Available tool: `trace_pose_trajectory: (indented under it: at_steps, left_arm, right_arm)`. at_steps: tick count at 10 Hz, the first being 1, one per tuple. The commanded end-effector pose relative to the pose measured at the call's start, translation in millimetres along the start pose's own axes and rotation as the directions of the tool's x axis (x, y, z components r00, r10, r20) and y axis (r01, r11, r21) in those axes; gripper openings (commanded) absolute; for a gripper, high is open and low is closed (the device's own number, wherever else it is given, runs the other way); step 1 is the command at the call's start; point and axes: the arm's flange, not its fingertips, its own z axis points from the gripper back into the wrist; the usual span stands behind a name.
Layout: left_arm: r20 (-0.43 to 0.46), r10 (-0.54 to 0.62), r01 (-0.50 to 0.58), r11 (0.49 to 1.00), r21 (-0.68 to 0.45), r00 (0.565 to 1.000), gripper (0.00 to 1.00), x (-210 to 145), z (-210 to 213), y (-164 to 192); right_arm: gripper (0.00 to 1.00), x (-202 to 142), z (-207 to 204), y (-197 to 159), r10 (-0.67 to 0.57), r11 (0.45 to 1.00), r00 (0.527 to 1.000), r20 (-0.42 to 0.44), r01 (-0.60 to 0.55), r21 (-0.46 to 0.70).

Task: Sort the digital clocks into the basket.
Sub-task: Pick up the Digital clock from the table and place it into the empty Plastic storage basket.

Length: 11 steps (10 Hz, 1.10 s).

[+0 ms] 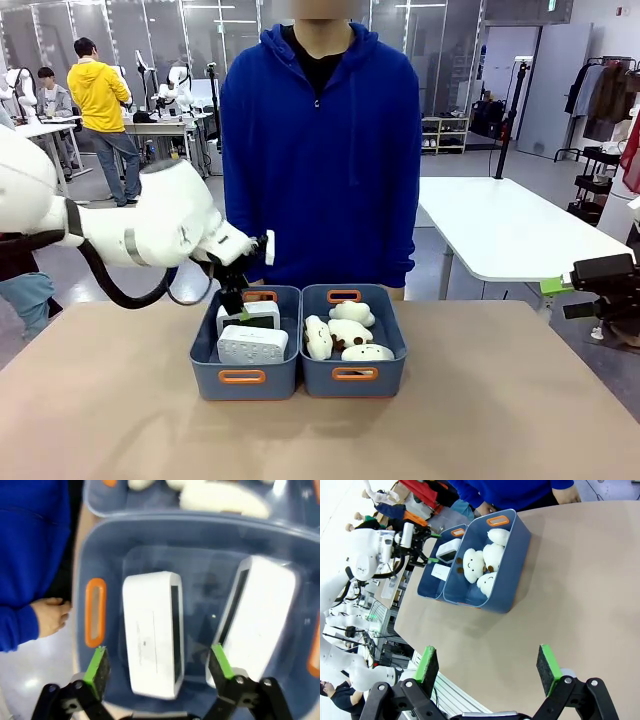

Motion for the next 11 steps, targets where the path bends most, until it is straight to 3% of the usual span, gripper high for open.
trace_pose_trajectory:
  at_steps: [1, 2, 3, 5, 7, 8, 9, 10, 11]
  left_arm:
    - [0.064, 0.077, -0.067, 0.987, -0.145, 0.995, 1.0, -37, 67, -2]
    - [0.102, 0.129, -0.105, 0.971, -0.216, 0.986, 1.0, -55, 86, 0]
    - [0.208, 0.215, -0.149, 0.945, -0.292, 0.954, 1.0, -77, 104, -1]
    - [0.393, 0.417, -0.241, 0.873, -0.424, 0.819, 1.0, -137, 145, -17]
    - [0.429, 0.583, -0.379, 0.796, -0.472, 0.69, 1.0, -193, 169, -55]
    - [0.451, 0.669, -0.461, 0.739, -0.492, 0.591, 1.0, -221, 177, -91]
    - [0.464, 0.707, -0.515, 0.707, -0.486, 0.534, 1.0, -239, 173, -109]
    - [0.47, 0.771, -0.602, 0.632, -0.487, 0.429, 1.0, -257, 171, -139]
    - [0.484, 0.779, -0.62, 0.617, -0.484, 0.397, 1.0, -263, 163, -154]
  right_arm:
    - [1.0, -1, 0, -1, 0.005, 1.0, 1.0, -0.003, -0.005, 0.003]
    - [1.0, -1, 0, -1, 0.005, 1.0, 1.0, -0.003, -0.005, 0.003]
    - [1.0, -1, 0, -1, 0.005, 1.0, 1.0, -0.003, -0.005, 0.003]
    - [1.0, -1, 0, -1, 0.005, 1.0, 1.0, -0.003, -0.005, 0.003]
    - [1.0, -1, 0, -1, 0.005, 1.0, 1.0, -0.003, -0.005, 0.003]
    - [1.0, -1, 0, -1, 0.005, 1.0, 1.0, -0.003, -0.005, 0.003]
    - [1.0, -1, 0, -1, 0.005, 1.0, 1.0, -0.003, -0.005, 0.003]
    - [1.0, -1, 0, -1, 0.005, 1.0, 1.0, -0.003, -0.005, 0.003]
    - [1.0, -1, 0, -1, 0.005, 1.0, 1.0, -0.003, -0.005, 0.003]
